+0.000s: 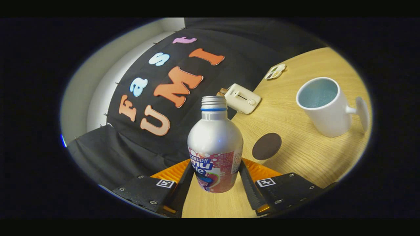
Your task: Take the bottle from table, then pour the juice into the cup, finally place the bottle on the coaster
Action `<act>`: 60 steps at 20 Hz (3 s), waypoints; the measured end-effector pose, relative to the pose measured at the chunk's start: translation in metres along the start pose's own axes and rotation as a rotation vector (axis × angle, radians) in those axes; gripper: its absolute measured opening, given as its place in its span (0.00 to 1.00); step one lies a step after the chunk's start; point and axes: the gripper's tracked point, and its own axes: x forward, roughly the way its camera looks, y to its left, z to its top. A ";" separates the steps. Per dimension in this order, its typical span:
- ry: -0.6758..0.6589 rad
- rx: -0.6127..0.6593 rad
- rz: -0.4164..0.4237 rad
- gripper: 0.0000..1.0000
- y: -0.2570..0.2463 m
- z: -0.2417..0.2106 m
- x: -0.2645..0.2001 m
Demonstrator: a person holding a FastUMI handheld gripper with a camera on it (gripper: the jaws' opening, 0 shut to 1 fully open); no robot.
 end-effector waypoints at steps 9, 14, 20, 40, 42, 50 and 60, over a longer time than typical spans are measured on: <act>-0.052 0.243 0.018 0.75 -0.006 0.024 -0.002; -0.102 0.358 0.052 0.75 -0.003 0.043 -0.006; -0.106 0.476 0.068 0.75 -0.002 0.052 -0.004; -0.126 0.764 0.137 0.75 0.003 0.054 -0.017; -0.126 0.789 0.148 0.75 0.008 0.057 -0.018; -0.151 0.870 0.183 0.75 0.013 0.071 -0.027; -0.158 0.925 0.210 0.75 0.019 0.073 -0.027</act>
